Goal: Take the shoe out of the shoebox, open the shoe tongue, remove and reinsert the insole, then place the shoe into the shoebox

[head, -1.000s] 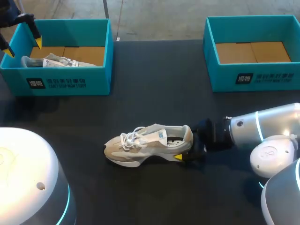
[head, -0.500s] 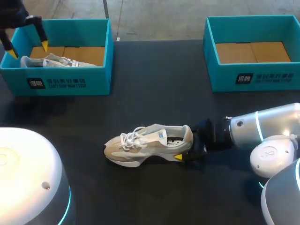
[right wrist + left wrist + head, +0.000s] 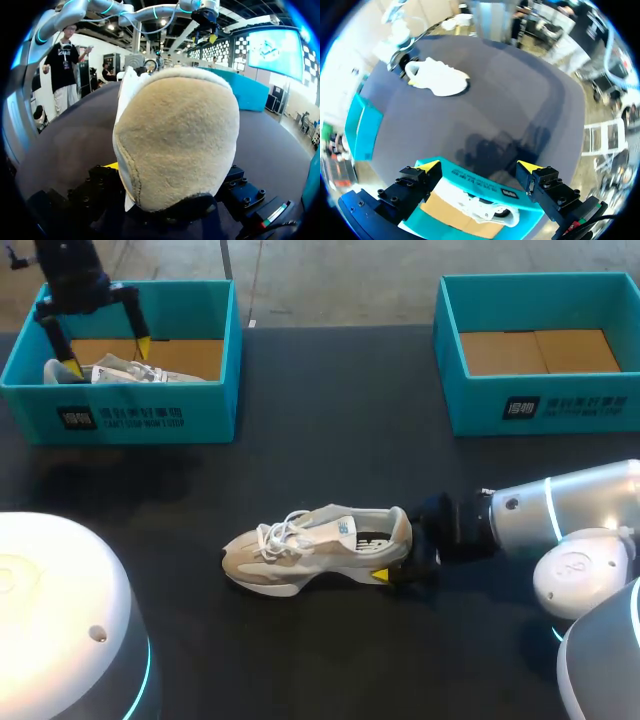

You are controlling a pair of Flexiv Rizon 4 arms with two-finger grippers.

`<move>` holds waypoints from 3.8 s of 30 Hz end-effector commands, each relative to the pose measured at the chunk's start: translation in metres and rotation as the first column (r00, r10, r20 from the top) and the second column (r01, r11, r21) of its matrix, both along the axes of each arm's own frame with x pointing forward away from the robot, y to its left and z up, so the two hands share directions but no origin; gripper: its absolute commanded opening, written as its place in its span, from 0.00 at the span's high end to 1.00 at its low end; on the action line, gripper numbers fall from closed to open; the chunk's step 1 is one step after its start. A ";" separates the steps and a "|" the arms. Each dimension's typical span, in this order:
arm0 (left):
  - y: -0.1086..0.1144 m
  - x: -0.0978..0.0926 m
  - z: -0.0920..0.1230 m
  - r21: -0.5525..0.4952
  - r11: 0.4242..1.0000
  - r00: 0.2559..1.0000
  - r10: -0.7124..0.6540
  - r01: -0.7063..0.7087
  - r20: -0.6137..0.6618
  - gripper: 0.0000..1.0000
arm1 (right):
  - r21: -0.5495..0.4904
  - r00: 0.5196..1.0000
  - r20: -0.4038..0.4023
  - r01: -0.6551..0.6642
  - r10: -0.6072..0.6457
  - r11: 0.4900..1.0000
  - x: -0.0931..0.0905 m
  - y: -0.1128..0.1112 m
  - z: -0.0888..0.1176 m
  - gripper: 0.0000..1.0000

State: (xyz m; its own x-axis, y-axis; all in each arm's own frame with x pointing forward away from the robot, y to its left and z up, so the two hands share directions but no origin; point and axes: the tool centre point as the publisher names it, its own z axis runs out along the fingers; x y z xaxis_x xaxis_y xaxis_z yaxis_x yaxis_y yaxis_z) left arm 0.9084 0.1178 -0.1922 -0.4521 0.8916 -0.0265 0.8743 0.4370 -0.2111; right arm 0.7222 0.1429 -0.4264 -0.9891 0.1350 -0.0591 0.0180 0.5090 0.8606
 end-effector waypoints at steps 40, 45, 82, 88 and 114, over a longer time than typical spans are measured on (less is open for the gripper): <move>-0.088 -0.022 0.002 0.027 0.822 0.820 0.563 -0.568 0.100 0.00 | -0.006 1.000 -0.001 0.000 0.000 1.000 -0.001 0.006 -0.006 1.00; -0.088 -0.022 0.002 0.027 0.822 0.820 0.563 -0.568 0.100 0.00 | -0.006 1.000 -0.001 0.000 0.000 1.000 -0.001 0.006 -0.006 1.00; -0.135 -0.120 -0.025 0.197 -0.178 -0.174 0.984 -0.964 0.038 0.00 | -0.006 1.000 -0.001 0.000 0.000 1.000 -0.001 0.006 -0.006 1.00; -0.149 -0.136 -0.038 0.190 -0.281 -0.277 0.960 -0.941 0.046 0.00 | -0.006 1.000 -0.001 0.000 0.000 1.000 -0.001 0.006 -0.006 1.00; -0.176 -0.170 -0.054 0.174 -0.557 -0.562 0.827 -0.812 0.024 0.00 | -0.006 1.000 -0.001 0.000 0.000 1.000 -0.001 0.006 -0.006 1.00</move>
State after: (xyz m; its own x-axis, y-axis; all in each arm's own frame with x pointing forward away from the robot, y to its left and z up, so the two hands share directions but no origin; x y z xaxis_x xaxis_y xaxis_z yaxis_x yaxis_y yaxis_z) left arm 0.7385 -0.0592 -0.2457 -0.4737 -0.8729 0.1165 -0.8797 0.4630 -0.1078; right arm 0.7223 0.1430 -0.4266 -0.9891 0.1348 -0.0590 0.0180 0.5088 0.8607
